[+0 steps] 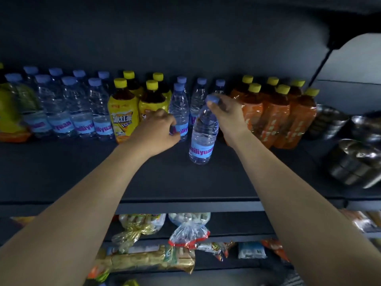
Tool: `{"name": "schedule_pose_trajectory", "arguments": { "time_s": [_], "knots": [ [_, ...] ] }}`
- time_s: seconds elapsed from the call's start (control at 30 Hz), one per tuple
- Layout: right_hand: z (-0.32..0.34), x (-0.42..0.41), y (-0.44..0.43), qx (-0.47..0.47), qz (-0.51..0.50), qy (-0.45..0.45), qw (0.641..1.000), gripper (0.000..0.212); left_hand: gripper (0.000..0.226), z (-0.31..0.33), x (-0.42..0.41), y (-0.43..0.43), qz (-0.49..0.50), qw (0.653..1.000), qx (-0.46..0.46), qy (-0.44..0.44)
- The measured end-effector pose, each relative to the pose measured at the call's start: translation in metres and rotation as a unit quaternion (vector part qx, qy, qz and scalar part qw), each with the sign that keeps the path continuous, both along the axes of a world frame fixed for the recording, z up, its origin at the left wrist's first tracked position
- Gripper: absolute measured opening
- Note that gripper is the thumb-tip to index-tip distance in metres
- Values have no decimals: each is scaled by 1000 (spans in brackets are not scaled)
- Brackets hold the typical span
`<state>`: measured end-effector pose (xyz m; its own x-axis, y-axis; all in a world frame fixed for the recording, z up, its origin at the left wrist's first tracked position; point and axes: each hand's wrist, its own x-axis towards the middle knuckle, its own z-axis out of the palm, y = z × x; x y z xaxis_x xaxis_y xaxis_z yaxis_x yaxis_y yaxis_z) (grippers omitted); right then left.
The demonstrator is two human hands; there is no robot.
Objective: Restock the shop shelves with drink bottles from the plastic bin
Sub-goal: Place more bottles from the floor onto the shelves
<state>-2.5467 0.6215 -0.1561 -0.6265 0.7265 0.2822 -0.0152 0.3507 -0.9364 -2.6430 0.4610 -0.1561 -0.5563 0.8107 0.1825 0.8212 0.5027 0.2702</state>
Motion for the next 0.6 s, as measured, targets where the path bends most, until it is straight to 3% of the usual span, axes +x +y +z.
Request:
{"name": "schedule_pose_trajectory", "arguments": {
  "time_s": [0.6],
  "knots": [
    [-36,-85,82,88,29,-26,995,29,47,-57,-51,73,-27,1000,2,12]
  ]
}}
